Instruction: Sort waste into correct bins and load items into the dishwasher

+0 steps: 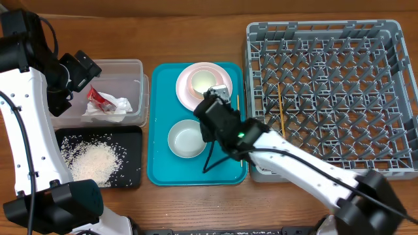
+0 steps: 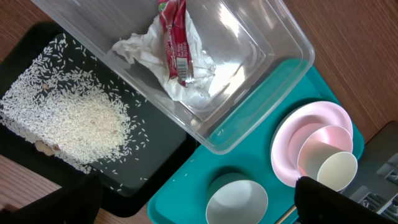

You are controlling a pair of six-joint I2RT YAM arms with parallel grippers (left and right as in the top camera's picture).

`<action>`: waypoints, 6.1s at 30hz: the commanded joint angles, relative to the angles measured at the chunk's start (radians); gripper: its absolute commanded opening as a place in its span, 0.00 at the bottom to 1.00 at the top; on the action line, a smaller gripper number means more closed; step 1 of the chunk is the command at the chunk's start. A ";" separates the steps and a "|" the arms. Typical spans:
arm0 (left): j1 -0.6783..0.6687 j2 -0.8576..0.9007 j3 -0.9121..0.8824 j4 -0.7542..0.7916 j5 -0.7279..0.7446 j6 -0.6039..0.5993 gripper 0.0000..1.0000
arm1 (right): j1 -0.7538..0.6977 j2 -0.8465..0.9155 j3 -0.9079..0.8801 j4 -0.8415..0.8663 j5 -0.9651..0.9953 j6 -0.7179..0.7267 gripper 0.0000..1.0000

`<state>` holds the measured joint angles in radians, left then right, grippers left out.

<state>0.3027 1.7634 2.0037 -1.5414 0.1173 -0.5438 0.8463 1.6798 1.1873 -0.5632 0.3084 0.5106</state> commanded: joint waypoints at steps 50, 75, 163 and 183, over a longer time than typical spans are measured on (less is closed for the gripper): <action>-0.002 -0.024 0.019 0.002 0.006 0.013 1.00 | -0.134 0.262 0.003 -0.033 -0.141 0.133 0.22; -0.002 -0.024 0.019 0.002 0.006 0.013 1.00 | -0.134 0.029 0.229 -0.261 0.069 0.006 0.04; -0.002 -0.024 0.019 0.002 0.006 0.013 1.00 | -0.599 -0.023 0.141 -0.352 -0.225 -0.406 0.11; -0.002 -0.024 0.019 0.001 0.006 0.013 1.00 | -0.598 -0.015 0.140 -0.290 -0.568 -0.406 0.56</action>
<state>0.3027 1.7634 2.0037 -1.5414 0.1173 -0.5438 0.2493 1.6588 1.3331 -0.8646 -0.1356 0.1078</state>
